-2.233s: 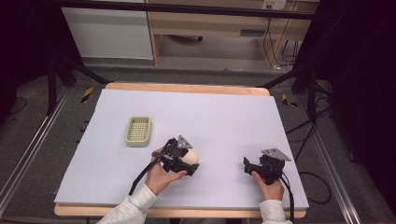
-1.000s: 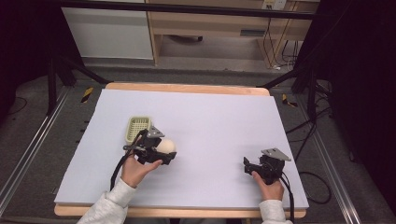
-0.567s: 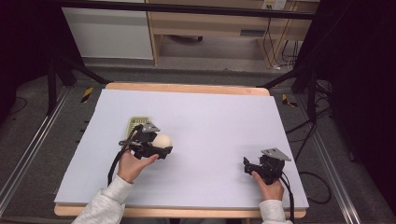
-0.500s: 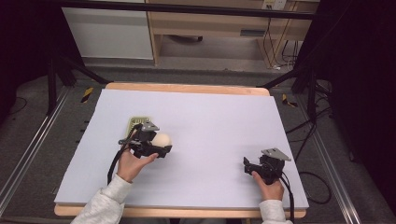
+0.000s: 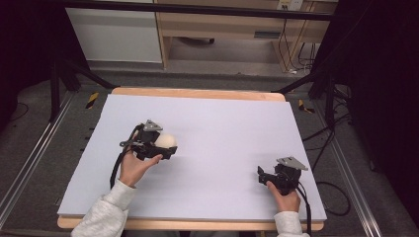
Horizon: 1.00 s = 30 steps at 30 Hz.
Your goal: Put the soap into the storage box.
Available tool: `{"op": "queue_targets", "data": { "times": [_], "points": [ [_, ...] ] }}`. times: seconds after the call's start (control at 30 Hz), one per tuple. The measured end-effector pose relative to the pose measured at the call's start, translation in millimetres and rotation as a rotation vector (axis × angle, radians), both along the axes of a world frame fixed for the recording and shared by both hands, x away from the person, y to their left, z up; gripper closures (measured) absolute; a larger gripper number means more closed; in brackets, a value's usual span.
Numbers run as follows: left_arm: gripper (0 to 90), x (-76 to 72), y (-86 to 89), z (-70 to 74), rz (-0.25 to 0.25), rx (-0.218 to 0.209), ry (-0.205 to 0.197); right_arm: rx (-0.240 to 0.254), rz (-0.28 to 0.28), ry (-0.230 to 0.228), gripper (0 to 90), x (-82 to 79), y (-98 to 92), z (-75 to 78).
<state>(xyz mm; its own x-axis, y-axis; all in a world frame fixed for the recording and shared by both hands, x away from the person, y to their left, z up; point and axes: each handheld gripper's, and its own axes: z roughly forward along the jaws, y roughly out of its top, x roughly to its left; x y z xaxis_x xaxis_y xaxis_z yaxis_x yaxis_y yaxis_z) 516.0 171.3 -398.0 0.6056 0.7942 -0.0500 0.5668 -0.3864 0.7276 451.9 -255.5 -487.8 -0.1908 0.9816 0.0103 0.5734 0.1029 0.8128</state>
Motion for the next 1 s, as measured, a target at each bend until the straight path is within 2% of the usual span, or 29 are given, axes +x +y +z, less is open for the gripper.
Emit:
{"op": "queue_targets", "data": {
  "times": [0.47,1.0],
  "points": [
    [23.7,17.0,15.3,-1.0,0.050,-0.005,0.010,-0.002,0.000,-0.001,5.7,-0.2,0.1,0.1],
    [23.7,28.8,33.7,-4.4,0.112,-0.003,0.013,-0.001,0.001,0.001,5.7,0.0,0.3,0.0]
  ]
}}
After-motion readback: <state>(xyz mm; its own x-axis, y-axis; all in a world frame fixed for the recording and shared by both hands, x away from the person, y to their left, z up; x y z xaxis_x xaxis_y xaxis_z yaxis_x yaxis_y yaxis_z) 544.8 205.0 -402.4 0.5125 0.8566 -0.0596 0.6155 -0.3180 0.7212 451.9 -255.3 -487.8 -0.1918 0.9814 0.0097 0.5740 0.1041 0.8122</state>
